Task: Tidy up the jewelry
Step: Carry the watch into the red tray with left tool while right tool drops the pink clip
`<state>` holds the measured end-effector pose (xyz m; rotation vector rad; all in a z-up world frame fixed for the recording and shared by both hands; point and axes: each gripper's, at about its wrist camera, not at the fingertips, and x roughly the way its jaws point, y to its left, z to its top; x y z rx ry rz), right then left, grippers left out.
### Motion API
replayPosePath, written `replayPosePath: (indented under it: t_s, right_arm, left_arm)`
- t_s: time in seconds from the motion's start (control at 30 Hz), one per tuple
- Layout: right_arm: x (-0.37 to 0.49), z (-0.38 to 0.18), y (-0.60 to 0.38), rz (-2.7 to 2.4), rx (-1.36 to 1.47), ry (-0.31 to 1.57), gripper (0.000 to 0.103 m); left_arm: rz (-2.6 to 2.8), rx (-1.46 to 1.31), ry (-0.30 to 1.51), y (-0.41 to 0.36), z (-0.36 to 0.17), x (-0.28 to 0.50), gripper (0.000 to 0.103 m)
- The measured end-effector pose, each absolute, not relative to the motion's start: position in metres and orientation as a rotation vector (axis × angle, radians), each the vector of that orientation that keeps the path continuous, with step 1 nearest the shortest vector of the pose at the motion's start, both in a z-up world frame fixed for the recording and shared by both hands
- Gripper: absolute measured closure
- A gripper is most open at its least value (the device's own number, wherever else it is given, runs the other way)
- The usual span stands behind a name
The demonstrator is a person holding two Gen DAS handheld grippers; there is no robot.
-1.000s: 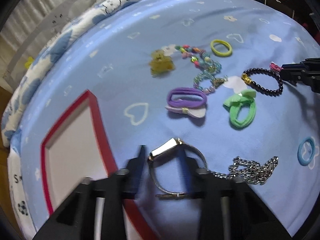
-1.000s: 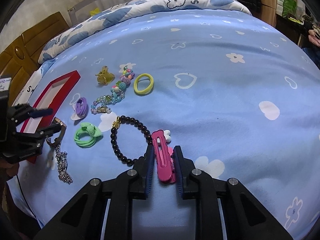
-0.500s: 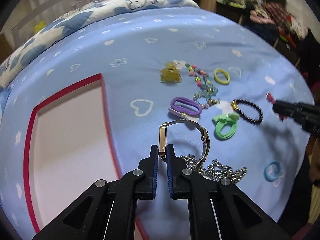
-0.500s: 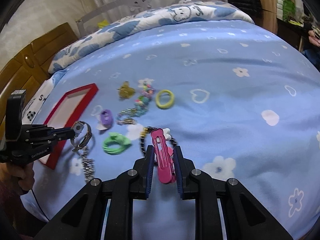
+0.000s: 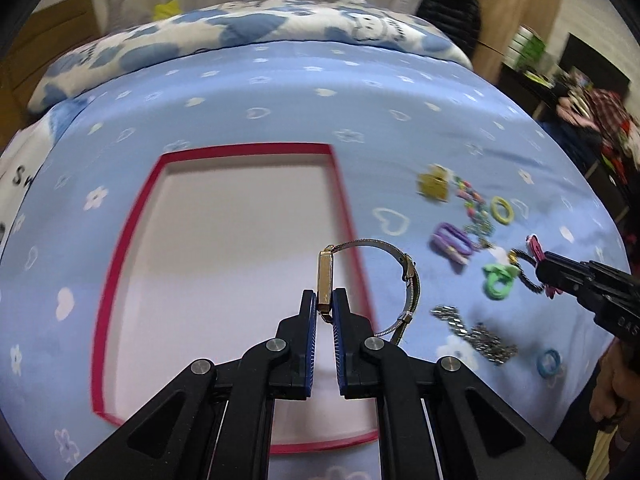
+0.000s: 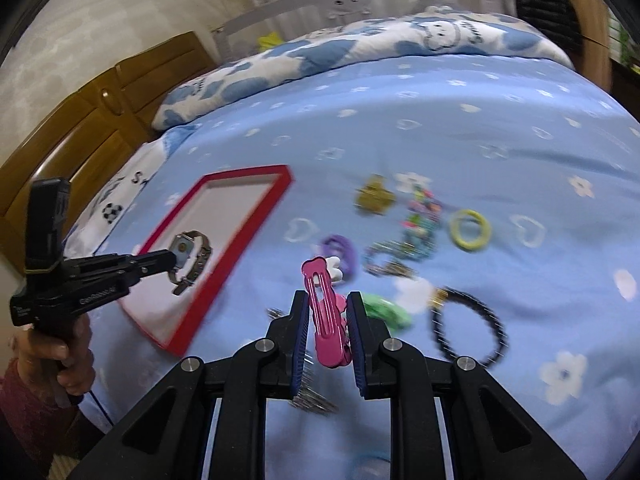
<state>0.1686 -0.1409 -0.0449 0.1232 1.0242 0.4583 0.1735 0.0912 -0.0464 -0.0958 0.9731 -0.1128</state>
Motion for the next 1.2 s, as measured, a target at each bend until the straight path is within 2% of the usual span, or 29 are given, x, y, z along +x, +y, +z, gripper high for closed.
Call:
replayPosePath:
  t_s: [0.43, 0.63, 1.2]
  right_arm:
    - [0.208, -0.045, -0.025, 0.642, 0.096, 1.004, 0.084]
    - [0.229, -0.065, 0.016, 0.672, 0.074, 1.039, 0.084]
    - [0.263, -0.119, 0.058, 0.651, -0.024, 1.167, 0.084]
  left_arm:
    - [0.065, -0.149, 0.972, 0.152, -0.049, 0.191, 0.096]
    - [0.116, -0.164, 0.992, 0.162, -0.063, 0.214, 0.096]
    - [0.170, -0.145, 1.058, 0.170, -0.101, 0.255, 0.096]
